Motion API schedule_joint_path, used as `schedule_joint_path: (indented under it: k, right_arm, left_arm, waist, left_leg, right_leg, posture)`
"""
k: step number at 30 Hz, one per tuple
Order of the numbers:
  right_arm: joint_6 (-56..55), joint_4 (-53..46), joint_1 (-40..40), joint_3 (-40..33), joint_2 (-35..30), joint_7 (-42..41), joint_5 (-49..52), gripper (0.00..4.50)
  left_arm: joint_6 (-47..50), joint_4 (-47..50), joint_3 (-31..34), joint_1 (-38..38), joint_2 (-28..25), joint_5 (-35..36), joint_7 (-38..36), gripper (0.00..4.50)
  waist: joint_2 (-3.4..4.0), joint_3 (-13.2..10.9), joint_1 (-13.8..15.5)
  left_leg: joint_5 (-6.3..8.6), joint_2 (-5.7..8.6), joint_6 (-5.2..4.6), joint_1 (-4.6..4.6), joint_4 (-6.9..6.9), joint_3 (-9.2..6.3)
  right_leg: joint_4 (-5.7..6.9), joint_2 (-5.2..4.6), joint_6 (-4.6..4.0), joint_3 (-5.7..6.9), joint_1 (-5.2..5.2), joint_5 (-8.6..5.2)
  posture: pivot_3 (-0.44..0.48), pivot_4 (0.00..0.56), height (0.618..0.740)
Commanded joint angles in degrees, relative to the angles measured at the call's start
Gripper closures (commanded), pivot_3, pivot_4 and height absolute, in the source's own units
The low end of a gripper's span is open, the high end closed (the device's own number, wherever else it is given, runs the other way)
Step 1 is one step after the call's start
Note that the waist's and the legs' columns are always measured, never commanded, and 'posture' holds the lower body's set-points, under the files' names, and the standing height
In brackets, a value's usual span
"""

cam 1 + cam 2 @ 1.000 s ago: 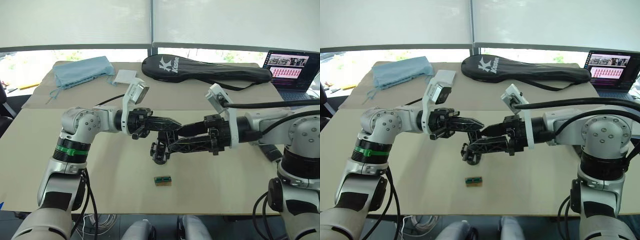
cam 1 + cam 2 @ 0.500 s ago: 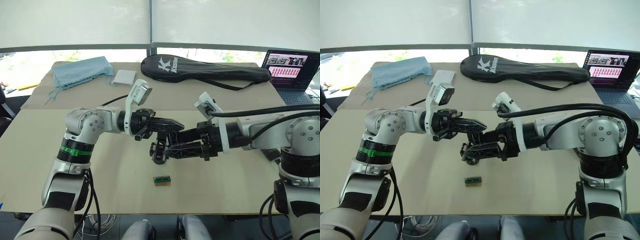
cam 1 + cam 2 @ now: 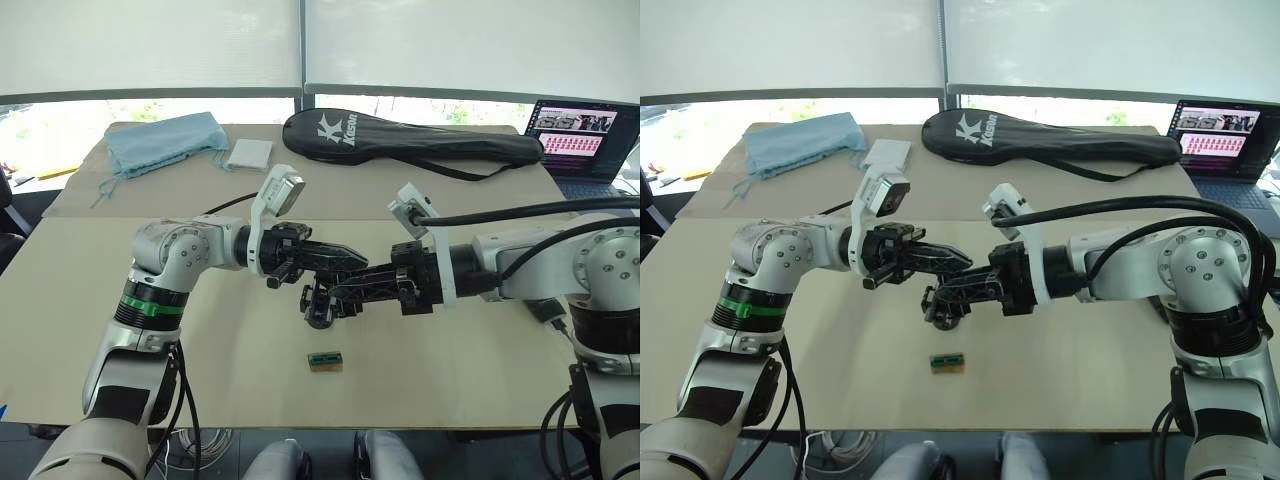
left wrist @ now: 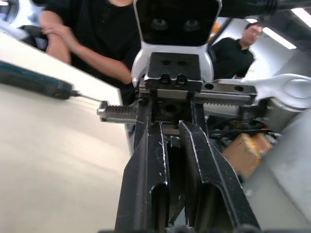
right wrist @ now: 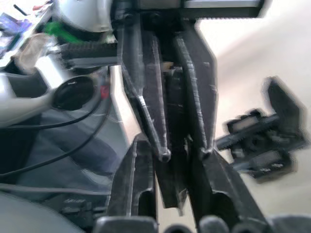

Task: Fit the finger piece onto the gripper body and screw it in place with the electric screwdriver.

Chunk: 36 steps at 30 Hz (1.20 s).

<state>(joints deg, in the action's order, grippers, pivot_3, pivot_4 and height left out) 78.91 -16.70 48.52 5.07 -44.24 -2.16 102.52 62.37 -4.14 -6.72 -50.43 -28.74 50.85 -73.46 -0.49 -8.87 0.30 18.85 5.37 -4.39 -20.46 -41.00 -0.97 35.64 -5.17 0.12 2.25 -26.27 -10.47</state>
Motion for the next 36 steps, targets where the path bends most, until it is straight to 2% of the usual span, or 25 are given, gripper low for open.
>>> schedule_joint_path:
  k: [1, 6, 12, 13, 16, 18, 21, 24, 30, 36]
  right_arm:
    - [-3.2, -0.9, 0.1, -0.3, -1.0, 0.3, 1.2, 4.09]
    - [-5.2, -2.8, -2.0, -1.3, -1.8, -1.3, -0.4, 4.09]
    - [-8.3, -6.4, -6.3, -4.7, -3.3, -6.3, -2.9, 4.09]
    - [-9.0, -7.1, -7.0, -5.6, -3.5, -7.6, -4.0, 4.09]
    - [-11.2, -8.3, -9.9, -8.5, -4.1, -10.7, -7.9, 4.09]
    - [-11.6, -8.2, -11.2, -9.2, -4.8, -11.2, -9.5, 4.09]
    - [-19.6, -11.0, -18.5, -15.7, -4.4, -22.7, -18.8, 4.09]
    - [-20.9, -10.1, -21.7, -15.3, -6.9, -26.8, -25.5, 4.09]
    - [-32.7, -11.5, -27.5, -14.4, -5.4, -37.7, -40.2, 4.09]
    - [-44.2, -10.9, -33.6, -12.9, -5.0, -48.1, -52.5, 4.09]
  left_arm:
    - [-2.8, 2.4, 0.6, -0.1, -0.1, -1.3, -0.1, 4.50]
    - [-5.1, 3.6, 2.3, -0.4, 0.9, -1.4, 1.4, 4.50]
    - [-10.4, 4.5, 2.3, 0.4, -1.1, -5.1, 1.0, 1.81]
    - [-11.0, 3.6, 2.8, 0.1, -1.5, -5.2, 0.6, 1.21]
    - [-13.4, -0.2, 6.2, -1.4, -2.4, -4.3, -1.5, 0.00]
    - [-15.8, -2.2, 8.3, -2.0, -2.3, -4.2, -2.5, 0.00]
    - [-31.3, -12.1, 9.3, -1.6, -7.8, -14.5, -4.8, 0.00]
    - [-47.3, -18.8, 7.3, 2.5, -12.4, -23.3, -9.5, 0.00]
    - [-60.4, -25.5, 8.7, 9.2, -13.3, -28.4, -11.1, 0.00]
    - [-65.0, -29.1, 9.1, 15.1, -13.1, -29.5, -13.6, 0.00]
  waist:
    - [0.00, 0.0, 0.1]
    - [0.00, 0.0, 0.3]
    - [-0.01, 0.0, 0.4]
    - [-0.01, 0.0, 0.4]
    - [-0.01, 0.0, 0.4]
    - [-0.01, 0.0, 0.4]
    - [-0.01, 0.0, 0.5]
    - [0.01, 0.0, 0.0]
    - [-0.04, 0.0, 0.8]
    - [-0.04, 0.0, 0.8]
  left_leg:
    - [0.00, 0.00, -0.01, -0.01, 0.00, 0.00]
    - [0.01, 0.00, -0.03, -0.03, 0.00, 0.00]
    - [0.01, -0.02, -0.07, -0.14, 0.00, 0.00]
    - [0.01, -0.02, -0.08, -0.16, 0.00, -0.01]
    - [0.00, -0.02, -0.09, -0.16, 0.00, -0.02]
    - [0.00, -0.02, -0.09, -0.17, 0.00, -0.02]
    - [0.00, -0.02, -0.09, -0.15, 0.01, -0.04]
    - [0.00, -0.02, -0.09, -0.08, 0.11, 0.06]
    - [0.01, -0.02, -0.10, -0.13, 0.07, -0.05]
    - [0.09, 0.03, -0.24, -0.22, 0.00, -0.03]
  right_leg:
    - [-0.01, 0.00, 0.00, -0.01, 0.00, 0.00]
    - [-0.05, 0.00, 0.01, 0.01, 0.00, 0.00]
    - [-0.27, 0.00, 0.10, 0.05, 0.00, 0.06]
    - [-0.31, 0.00, 0.11, 0.08, 0.00, 0.07]
    - [-0.34, 0.03, 0.12, 0.10, 0.01, 0.08]
    - [-0.34, 0.02, 0.13, 0.11, 0.00, 0.09]
    - [-0.41, 0.04, 0.13, 0.17, 0.05, 0.09]
    - [-0.41, 0.08, 0.12, 0.09, 0.01, 0.10]
    - [-0.51, 0.05, 0.15, 0.15, 0.02, 0.15]
    - [-0.57, 0.04, 0.28, 0.14, 0.00, 0.22]
  posture:
    - [0.000, 0.150, 0.740]
    - [0.000, 0.150, 0.740]
    - [0.000, 0.150, 0.740]
    - [0.000, 0.150, 0.740]
    - [0.000, 0.150, 0.740]
    - [0.000, 0.150, 0.740]
    - [0.000, 0.150, 0.740]
    - [0.000, 0.150, 0.740]
    - [0.000, 0.150, 0.740]
    - [0.000, 0.150, 0.740]
